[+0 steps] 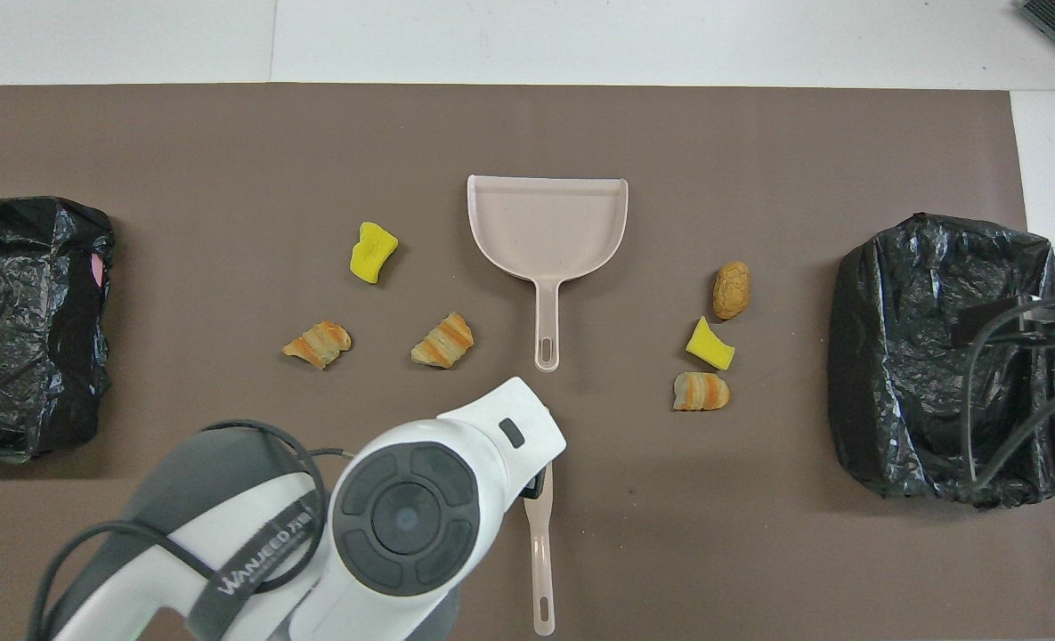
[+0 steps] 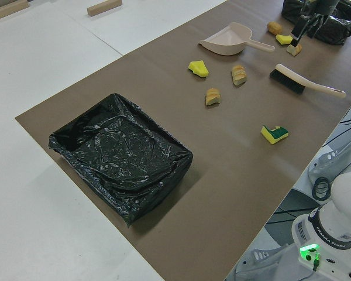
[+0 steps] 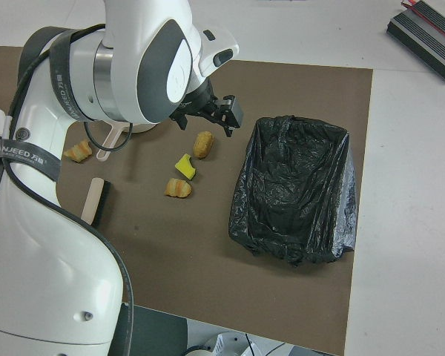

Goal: Sweep and dump trash in bin

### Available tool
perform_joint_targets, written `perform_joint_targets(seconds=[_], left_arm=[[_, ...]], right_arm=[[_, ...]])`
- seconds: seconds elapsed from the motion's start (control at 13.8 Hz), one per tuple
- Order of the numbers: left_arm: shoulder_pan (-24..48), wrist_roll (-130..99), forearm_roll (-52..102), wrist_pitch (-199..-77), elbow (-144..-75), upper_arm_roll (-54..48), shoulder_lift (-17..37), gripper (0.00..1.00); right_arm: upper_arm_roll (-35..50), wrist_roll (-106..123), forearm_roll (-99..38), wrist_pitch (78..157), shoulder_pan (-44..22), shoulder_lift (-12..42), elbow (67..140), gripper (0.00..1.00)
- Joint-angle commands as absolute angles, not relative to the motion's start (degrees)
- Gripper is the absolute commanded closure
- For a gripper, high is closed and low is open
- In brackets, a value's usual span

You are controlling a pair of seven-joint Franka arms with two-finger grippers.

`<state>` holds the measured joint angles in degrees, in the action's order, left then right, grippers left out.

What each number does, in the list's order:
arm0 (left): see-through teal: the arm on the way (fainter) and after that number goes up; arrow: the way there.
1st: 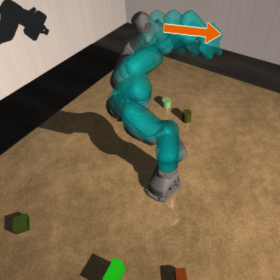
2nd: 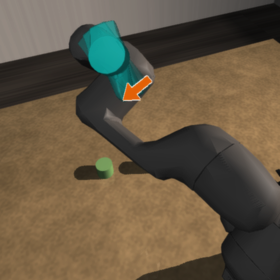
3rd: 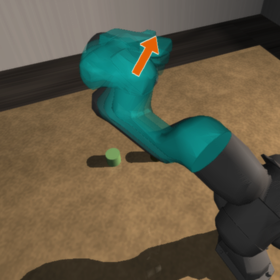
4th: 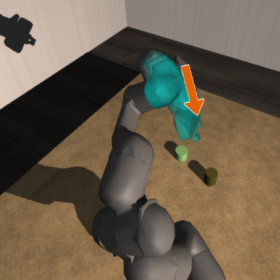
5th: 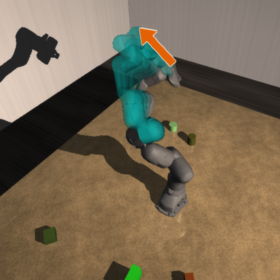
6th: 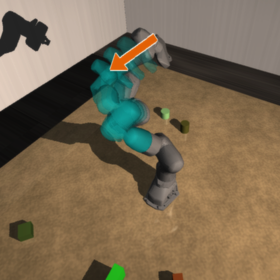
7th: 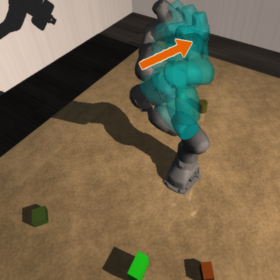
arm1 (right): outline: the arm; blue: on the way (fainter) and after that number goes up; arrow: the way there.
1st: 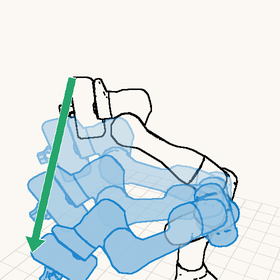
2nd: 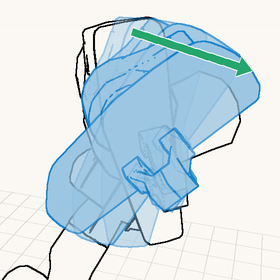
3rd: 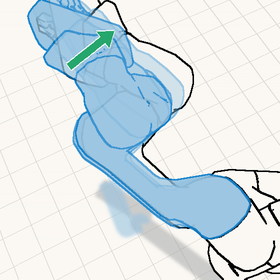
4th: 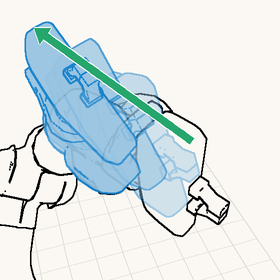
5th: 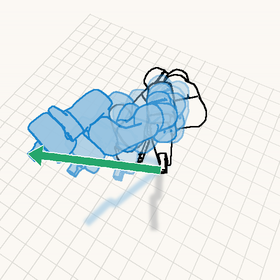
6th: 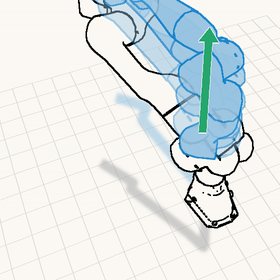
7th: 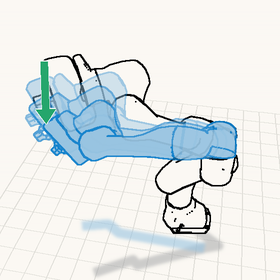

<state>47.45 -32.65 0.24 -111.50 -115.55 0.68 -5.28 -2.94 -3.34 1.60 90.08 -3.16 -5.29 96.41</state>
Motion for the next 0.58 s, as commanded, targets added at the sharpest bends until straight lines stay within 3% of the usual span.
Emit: perform_joint_targets(seconds=[0.0,0.36,0.51], left_arm=[[54.03,-37.77,0.53,-118.89,-122.76,1.93,-5.46,0.0],[60.81,-43.32,0.53,-128.66,-129.9,1.93,-2.91,0.0],[62.14,-43.59,0.53,-130.68,-131.74,1.76,-2.46,0.0]], right_arm=[[-2.46,-8.15,0.97,95.87,-6.49,-0.37,96.51,0.0],[-2.03,-18.96,-3.68,100.35,-13.79,16.31,85.81,0.0],[-1.14,-22.13,-4.13,105.01,-17.56,20.46,84.64,0.0]])
